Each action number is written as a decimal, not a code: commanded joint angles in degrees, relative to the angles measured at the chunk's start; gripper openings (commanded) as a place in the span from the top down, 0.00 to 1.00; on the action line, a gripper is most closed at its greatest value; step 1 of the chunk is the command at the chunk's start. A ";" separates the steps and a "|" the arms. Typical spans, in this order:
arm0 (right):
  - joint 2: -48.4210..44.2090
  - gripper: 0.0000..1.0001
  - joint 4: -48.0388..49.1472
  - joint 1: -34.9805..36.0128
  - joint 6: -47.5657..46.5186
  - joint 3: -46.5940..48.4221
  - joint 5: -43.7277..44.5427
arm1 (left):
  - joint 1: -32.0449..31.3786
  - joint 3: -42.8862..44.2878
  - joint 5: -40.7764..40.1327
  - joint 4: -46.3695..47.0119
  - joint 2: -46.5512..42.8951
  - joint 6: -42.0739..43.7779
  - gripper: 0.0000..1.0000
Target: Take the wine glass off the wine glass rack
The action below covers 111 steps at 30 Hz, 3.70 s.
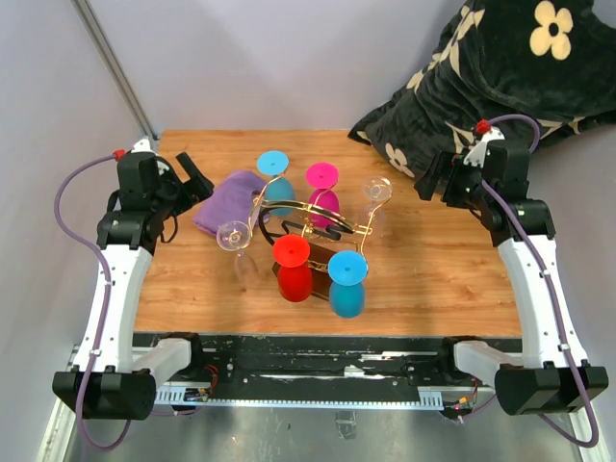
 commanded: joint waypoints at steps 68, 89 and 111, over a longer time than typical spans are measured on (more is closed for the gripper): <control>0.55 0.01 3.87 -1.00 0.12 -2.70 -19.18 | 4.80 11.29 2.63 7.83 56.04 -10.22 0.04; 1.43 0.00 4.15 -1.01 1.32 -2.38 -24.08 | 3.05 4.27 -1.25 11.14 49.78 -8.93 0.04; 8.32 0.69 21.41 -0.85 12.06 -5.64 -32.59 | 13.52 1.98 7.17 16.60 33.09 -10.42 0.08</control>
